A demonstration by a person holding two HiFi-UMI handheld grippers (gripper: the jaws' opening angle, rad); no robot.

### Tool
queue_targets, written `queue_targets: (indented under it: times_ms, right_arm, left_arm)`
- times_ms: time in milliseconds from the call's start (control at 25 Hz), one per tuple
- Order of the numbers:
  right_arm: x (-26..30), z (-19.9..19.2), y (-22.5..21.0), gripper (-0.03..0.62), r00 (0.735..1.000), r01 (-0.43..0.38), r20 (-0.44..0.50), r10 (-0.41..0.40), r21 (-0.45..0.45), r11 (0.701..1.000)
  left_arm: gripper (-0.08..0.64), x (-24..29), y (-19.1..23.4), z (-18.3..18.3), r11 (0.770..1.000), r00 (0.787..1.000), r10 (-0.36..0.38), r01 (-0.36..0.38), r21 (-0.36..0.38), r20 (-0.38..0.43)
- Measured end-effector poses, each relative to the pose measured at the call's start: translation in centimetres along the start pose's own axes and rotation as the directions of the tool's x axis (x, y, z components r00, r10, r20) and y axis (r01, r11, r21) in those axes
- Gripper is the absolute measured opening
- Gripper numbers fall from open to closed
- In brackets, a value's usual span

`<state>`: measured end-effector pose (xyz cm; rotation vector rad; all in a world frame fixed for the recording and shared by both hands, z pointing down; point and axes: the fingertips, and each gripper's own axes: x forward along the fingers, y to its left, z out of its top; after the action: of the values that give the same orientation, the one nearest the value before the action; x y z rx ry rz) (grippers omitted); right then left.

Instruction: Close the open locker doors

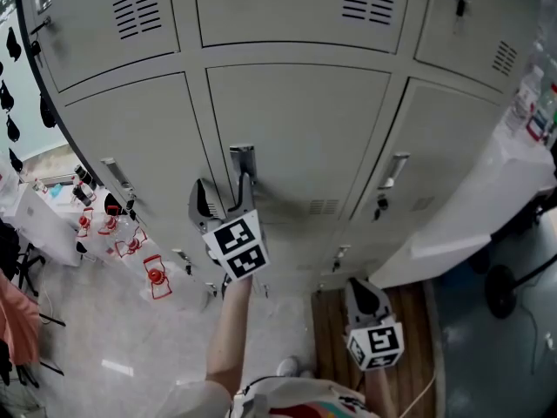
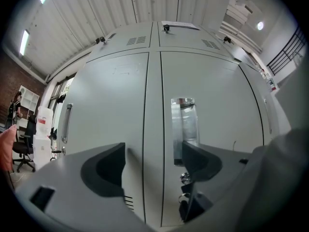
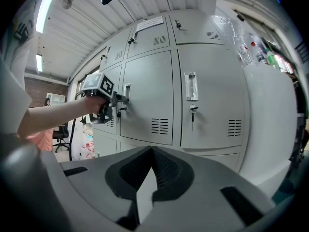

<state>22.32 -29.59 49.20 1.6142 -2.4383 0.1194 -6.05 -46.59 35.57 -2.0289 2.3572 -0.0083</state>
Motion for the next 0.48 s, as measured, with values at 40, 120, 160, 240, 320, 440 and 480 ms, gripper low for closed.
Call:
queue_targets:
  times_ms: [40, 120, 160, 240, 320, 440, 480]
  right_arm:
    - [-0.01, -0.18, 0.0, 0.005, 1.0, 0.001, -0.004, -0.001, 0.001, 1.0]
    - [-0.06, -0.43, 0.03, 0.005, 1.0, 0.001, -0.005, -0.001, 0.001, 1.0]
    - [-0.1, -0.4, 0.1, 0.005, 1.0, -0.001, -0.002, 0.001, -0.001, 1.0]
    - [-0.17, -0.53, 0.1, 0.006, 1.0, -0.005, 0.004, 0.005, -0.006, 1.0]
    - [-0.34, -0.64, 0.14, 0.006, 1.0, -0.008, 0.006, 0.008, -0.007, 1.0]
    - [-0.76, -0.79, 0.24, 0.005, 1.0, -0.008, 0.011, 0.008, -0.015, 1.0]
    - [-0.96, -0.83, 0.22, 0.006, 1.0, -0.006, 0.014, 0.007, -0.019, 1.0]
  left_arm:
    - [0.342, 0.01, -0.01, -0.01, 1.0, 1.0, 0.0, 0.0, 0.001, -0.001]
    - [0.342, 0.04, 0.0, -0.09, 1.0, 1.0, -0.003, 0.003, -0.001, -0.005]
    - [0.341, 0.08, 0.01, -0.15, 1.0, 1.0, -0.007, 0.007, -0.006, -0.008]
    - [0.341, 0.14, -0.03, -0.21, 1.0, 1.0, -0.015, 0.015, -0.012, -0.015]
    - [0.341, 0.13, -0.06, -0.2, 1.0, 1.0, -0.017, 0.017, -0.007, -0.019]
    - [0.341, 0.15, -0.02, -0.22, 1.0, 1.0, -0.014, 0.013, -0.006, -0.022]
    - [0.341, 0.16, -0.03, -0.25, 1.0, 1.0, -0.013, 0.013, -0.006, -0.022]
